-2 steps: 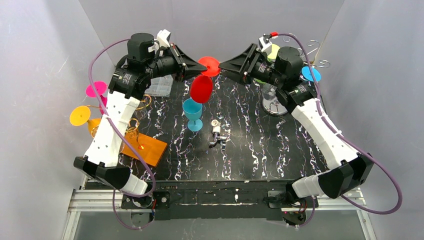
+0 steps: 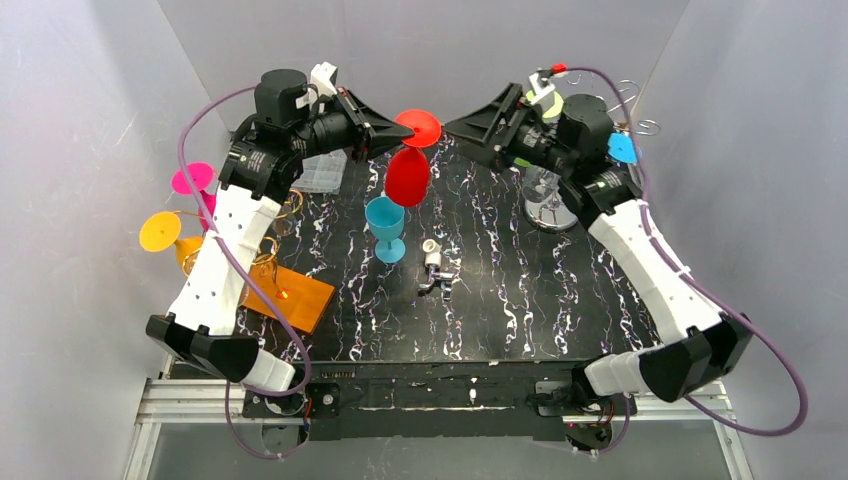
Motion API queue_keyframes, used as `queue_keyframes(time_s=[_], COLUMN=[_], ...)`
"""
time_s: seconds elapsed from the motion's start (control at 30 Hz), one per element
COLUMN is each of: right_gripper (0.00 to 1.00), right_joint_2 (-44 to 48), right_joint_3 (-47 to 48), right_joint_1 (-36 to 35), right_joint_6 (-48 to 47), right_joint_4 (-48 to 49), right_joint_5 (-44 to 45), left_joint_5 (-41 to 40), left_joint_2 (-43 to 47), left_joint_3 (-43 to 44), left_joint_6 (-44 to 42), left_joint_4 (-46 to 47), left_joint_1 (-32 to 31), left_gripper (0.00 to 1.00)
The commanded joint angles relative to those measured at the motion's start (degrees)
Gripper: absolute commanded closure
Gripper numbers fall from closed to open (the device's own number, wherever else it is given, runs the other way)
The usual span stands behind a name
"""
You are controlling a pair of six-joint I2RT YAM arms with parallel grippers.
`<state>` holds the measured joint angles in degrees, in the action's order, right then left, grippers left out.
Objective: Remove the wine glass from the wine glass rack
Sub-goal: Place the wine glass at the center of the board.
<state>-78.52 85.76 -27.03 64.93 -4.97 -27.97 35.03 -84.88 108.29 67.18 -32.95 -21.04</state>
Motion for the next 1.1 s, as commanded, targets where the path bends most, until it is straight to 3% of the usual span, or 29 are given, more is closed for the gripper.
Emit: queue_keyframes(time_s=[0.0,0.2,0.47,1.07], right_gripper=[0.02,0.02,0.02,0.02], right_joint_2=[9.32,12.84,11.03,-0.65], right_joint_3=[-2.46,-12.1,-17.91,-17.8], right_joint_1=[2.59,2.68,2.65,2.34], right_joint_6=[-11.9,-9.17,-4.05,14.69], right_joint_4=[0.29,11.76,23.8,53.75], right_joint_5=[6.87,3.07,-0.48,-1.56], left_joint_5=[-3.71,-5.41,-9.27,-13.91], left_joint_2=[5.13,3.62,4.1,3.79], left_joint_3=[-7.07,-4.16,-3.05,-3.22], left_joint_6=[18.27,25.63,32.2,42.1], left_joint_4=[15.03,19.94,24.01,33.93], left_joint_1=[1.49,1.81,1.79,1.74], left_gripper=[1.0,1.0,1.0,1.0])
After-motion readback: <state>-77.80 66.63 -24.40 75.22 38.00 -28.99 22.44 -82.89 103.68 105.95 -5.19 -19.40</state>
